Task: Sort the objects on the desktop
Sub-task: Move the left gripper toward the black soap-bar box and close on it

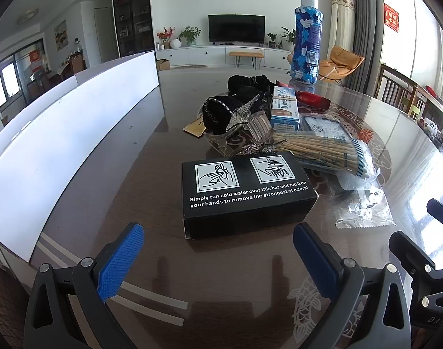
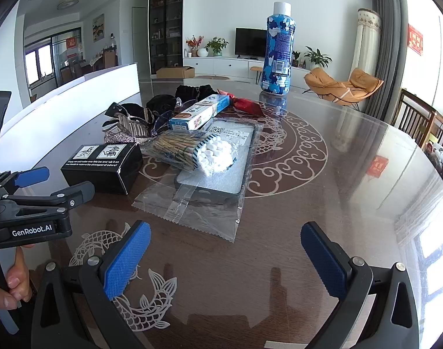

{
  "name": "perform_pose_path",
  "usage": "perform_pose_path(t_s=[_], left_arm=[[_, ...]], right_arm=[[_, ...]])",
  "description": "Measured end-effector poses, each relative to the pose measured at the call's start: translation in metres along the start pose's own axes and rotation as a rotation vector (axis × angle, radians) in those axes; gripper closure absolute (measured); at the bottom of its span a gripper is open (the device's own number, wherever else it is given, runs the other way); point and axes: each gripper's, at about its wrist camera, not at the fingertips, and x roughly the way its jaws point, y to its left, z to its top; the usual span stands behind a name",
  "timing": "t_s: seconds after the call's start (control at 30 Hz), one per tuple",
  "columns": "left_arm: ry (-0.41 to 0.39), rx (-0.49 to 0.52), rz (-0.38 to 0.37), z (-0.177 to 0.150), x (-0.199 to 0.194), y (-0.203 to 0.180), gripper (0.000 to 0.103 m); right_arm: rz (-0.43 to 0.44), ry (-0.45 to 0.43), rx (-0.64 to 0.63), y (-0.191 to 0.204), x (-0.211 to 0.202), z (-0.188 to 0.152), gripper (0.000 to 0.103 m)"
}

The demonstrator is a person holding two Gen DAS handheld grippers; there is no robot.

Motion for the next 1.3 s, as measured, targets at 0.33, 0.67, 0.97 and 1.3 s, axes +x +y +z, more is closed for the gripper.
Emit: perform_pose_path(t_s=[0.33,0.67,0.97,1.3], left_arm=[[0.007,0.001,-0.004,0.000,0.002,0.001,0.000],[0.041,0.040,0.005,-0.007,-0.002,0.006,0.000],[0.088,0.097,0.031,-0.012,0.008,0.002,0.000],[0.186,0.048,-0.054,0.003,0.030,0.019,0.000]], right_arm=[[0.001,0.003,-0.002,0.000,0.000,0.000,0.000],[0.014,0.024,-0.013,0.001,0.003,0.000,0.000],[0.061,0.116,-0.051,0.007,0.018,0.001,0.000],[0.137,0.278,-0.106,0.026,0.055,0.019,0.000]])
